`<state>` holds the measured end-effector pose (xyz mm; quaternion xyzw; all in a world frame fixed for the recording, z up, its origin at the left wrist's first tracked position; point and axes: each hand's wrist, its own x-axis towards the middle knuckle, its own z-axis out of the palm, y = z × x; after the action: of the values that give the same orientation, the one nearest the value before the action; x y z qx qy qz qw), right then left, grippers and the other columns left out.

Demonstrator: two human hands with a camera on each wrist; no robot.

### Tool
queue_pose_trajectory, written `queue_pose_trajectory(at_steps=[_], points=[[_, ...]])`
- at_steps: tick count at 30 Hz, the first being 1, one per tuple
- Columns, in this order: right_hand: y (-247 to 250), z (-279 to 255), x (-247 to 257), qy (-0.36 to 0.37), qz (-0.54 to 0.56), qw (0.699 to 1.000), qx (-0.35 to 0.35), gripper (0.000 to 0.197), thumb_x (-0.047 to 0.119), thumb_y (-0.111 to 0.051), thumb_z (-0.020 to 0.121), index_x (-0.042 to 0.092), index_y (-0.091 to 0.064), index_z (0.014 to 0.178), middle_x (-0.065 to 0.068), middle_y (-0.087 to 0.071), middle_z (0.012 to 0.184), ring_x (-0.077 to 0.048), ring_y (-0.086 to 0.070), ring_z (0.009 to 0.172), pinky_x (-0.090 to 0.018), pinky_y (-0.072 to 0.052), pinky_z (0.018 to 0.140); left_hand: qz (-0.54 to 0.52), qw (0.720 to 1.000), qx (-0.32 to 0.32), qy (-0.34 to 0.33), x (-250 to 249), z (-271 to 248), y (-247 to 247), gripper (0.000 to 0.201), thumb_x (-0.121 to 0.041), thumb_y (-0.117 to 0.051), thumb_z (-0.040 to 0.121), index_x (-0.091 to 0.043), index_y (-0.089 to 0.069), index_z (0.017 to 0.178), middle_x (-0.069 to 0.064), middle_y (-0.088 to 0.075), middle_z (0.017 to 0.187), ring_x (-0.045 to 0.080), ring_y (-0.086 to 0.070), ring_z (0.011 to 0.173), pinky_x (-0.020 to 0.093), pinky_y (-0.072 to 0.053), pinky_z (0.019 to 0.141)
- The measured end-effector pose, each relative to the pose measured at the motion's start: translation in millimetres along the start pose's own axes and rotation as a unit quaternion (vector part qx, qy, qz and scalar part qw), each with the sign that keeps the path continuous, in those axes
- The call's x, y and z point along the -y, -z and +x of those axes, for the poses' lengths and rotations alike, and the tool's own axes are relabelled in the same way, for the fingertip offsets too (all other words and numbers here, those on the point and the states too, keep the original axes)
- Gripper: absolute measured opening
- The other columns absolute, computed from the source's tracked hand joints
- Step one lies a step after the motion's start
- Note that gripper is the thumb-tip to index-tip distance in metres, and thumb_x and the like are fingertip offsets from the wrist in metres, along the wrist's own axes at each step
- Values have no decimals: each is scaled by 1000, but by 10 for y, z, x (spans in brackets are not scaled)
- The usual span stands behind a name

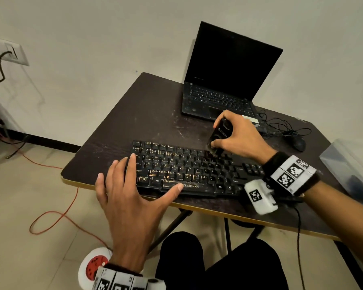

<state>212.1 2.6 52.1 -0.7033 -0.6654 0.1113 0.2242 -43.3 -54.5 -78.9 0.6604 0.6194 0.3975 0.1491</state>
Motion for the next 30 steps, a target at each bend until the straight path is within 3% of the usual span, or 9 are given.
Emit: queue_pose_trajectory(at_steps=[4,8,12,16,18,20,25,28,30], points=[[-22,-167,86,72,-1,994,82,43,18,-93,77,33,-62,102,6,-73,96,-13,-74,82,-38,-64,73,-8,1000,-3,6,-8,16,-8,122,-97,-51,64,-13,-47,153,7,-49,154,23,-32,153,40,-1,128],[97,-84,-37,8,-10,1000,13,43,18,-93,76,30,-61,103,10,-70,98,-16,-73,92,-43,-64,82,-4,1000,1,0,-4,2,2,122,-97,-50,65,-13,-47,153,8,-49,154,23,-32,153,42,-3,128],[42,-328,85,92,15,988,122,43,18,-93,78,34,-61,101,3,-74,96,-17,-76,82,-42,-64,74,-8,1000,-2,4,-16,-1,-5,121,-97,-51,65,-13,-47,152,8,-50,154,24,-32,153,40,-1,127],[102,-208,33,60,19,995,71,42,16,-92,80,32,-61,103,3,-74,99,-16,-76,84,-48,-64,75,1,1000,-3,2,2,13,-1,121,-97,-51,66,-13,-46,153,8,-49,154,24,-31,153,43,-4,128],[78,-273,58,96,36,991,85,42,15,-92,79,31,-61,103,1,-75,100,-18,-77,87,-49,-65,77,-3,1000,-5,0,-4,-1,0,121,-97,-51,66,-13,-47,152,8,-50,154,24,-32,153,44,-5,128],[19,-378,130,134,55,979,146,42,12,-92,80,30,-62,104,0,-76,102,-20,-78,91,-46,-65,78,-4,1000,-8,4,-3,8,-5,121,-97,-50,65,-13,-47,152,8,-50,154,24,-32,153,45,-6,129],[151,-231,84,94,14,990,102,44,14,-93,79,32,-61,104,3,-74,101,-16,-77,87,-49,-65,77,1,1000,-5,-2,8,3,-6,122,-98,-48,66,-12,-46,152,8,-49,154,25,-33,153,48,-8,129],[81,-454,157,135,71,970,188,42,9,-92,81,22,-62,108,-1,-76,107,-18,-78,96,-40,-65,81,-8,1000,-13,4,-7,10,-3,121,-96,-51,65,-13,-46,153,8,-49,154,24,-32,153,44,-4,129],[82,-467,162,135,58,971,189,40,8,-91,82,21,-63,107,-1,-76,107,-18,-78,96,-40,-65,81,-1,1000,-12,4,-10,10,-8,121,-96,-52,65,-13,-45,153,8,-48,154,24,-31,153,43,-3,129]])
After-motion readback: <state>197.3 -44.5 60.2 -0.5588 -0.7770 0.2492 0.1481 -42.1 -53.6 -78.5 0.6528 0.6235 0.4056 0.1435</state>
